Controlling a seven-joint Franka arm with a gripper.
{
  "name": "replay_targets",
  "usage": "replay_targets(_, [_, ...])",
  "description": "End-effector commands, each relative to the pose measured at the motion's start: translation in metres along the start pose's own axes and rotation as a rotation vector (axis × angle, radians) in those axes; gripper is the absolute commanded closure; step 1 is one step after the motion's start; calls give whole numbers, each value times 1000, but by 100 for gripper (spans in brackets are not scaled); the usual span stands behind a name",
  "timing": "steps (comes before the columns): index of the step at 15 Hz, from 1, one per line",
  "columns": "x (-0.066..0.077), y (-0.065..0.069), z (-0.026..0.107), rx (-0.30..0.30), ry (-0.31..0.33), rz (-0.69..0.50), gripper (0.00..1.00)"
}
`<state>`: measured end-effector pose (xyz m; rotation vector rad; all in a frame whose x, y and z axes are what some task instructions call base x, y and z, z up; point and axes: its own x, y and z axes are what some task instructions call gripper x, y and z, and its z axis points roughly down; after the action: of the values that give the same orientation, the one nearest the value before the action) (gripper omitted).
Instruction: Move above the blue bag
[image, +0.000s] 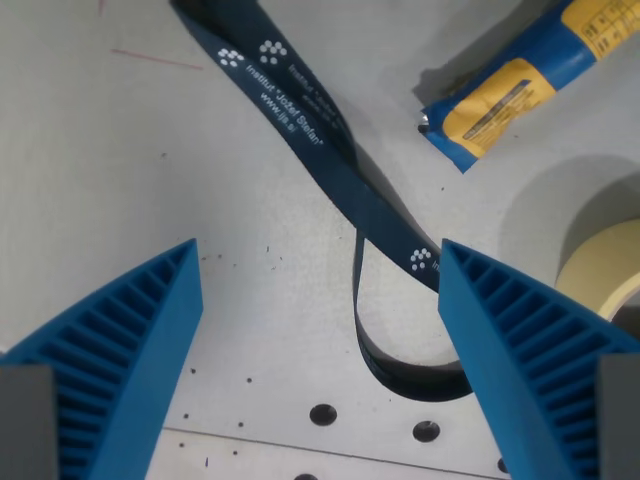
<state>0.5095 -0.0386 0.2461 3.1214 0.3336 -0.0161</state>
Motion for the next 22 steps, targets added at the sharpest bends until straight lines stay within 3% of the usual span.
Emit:
replay_targets(1, [5,7,4,-2,15,146,0])
replay_targets(12, [20,39,29,17,-8,458,0])
replay_targets(22, [32,73,59,7,20,732,0])
